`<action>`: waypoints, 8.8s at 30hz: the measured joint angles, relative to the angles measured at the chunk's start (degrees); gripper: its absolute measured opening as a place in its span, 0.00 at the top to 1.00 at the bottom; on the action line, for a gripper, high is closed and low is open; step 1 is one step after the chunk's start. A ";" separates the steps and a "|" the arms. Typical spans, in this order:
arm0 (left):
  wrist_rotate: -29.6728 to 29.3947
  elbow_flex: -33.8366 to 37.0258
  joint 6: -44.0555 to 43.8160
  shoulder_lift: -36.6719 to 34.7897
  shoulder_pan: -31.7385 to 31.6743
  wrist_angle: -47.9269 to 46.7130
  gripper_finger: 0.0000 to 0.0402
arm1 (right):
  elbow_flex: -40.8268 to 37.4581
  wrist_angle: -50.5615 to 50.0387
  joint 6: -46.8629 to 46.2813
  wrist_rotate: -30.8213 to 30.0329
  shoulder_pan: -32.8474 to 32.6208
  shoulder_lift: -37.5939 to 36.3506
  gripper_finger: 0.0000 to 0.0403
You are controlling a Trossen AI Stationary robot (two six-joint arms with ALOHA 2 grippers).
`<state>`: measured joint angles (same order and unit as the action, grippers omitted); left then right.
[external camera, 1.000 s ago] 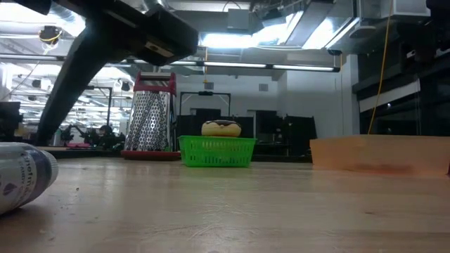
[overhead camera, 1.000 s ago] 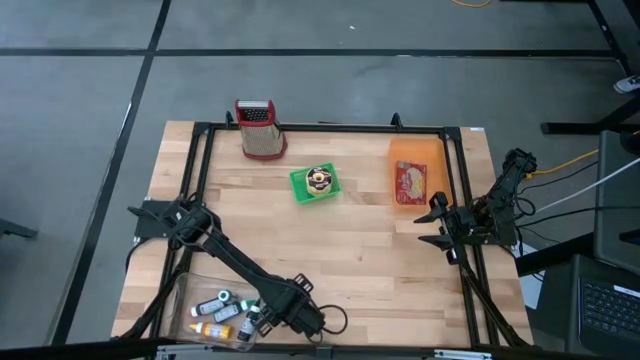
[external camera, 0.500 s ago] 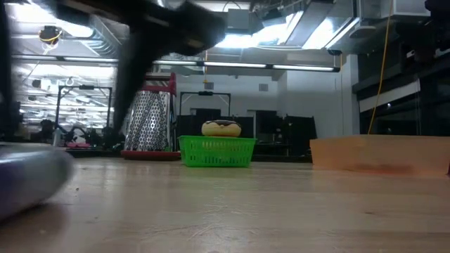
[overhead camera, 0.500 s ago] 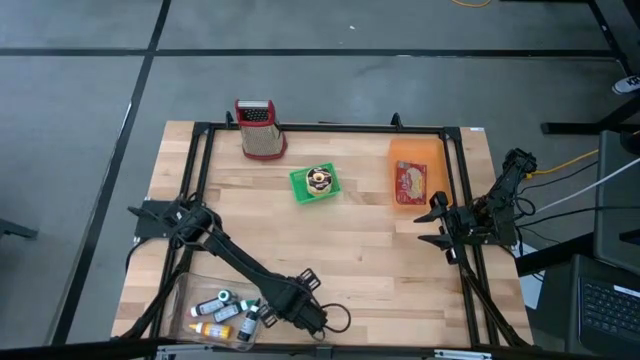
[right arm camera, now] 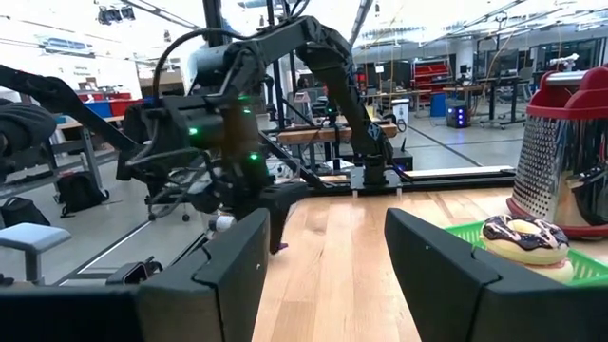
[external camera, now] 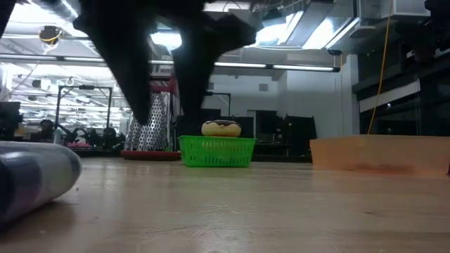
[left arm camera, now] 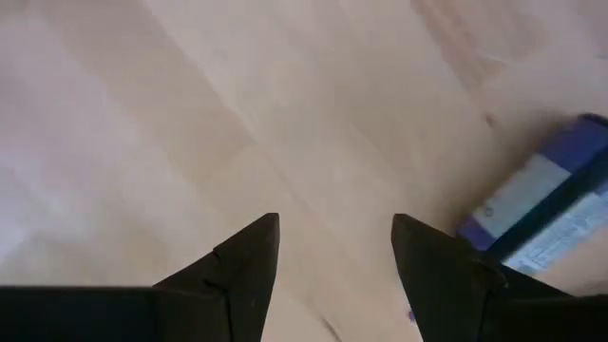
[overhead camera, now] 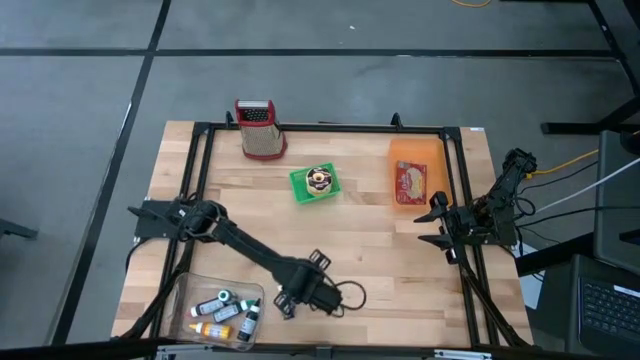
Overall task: Pick & Place Food Item
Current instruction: Put the violet food coloring bottle into the transparent bin, then return to Home Position
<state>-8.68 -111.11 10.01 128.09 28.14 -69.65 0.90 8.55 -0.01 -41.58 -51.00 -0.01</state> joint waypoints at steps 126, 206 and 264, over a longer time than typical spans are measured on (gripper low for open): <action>-9.12 -18.56 38.15 17.15 2.15 0.55 0.70 | 0.01 -0.02 1.35 0.02 0.02 0.00 0.47; -42.57 49.85 -68.84 -34.67 38.88 29.66 0.75 | -0.01 0.79 0.48 0.63 0.00 0.00 0.47; -39.20 76.61 -20.92 -57.50 46.66 96.19 0.55 | 0.01 3.66 9.87 31.14 0.00 0.00 0.47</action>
<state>-47.87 -34.50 -10.91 70.59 74.80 26.54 0.91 12.21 9.86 -10.44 -51.00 -0.01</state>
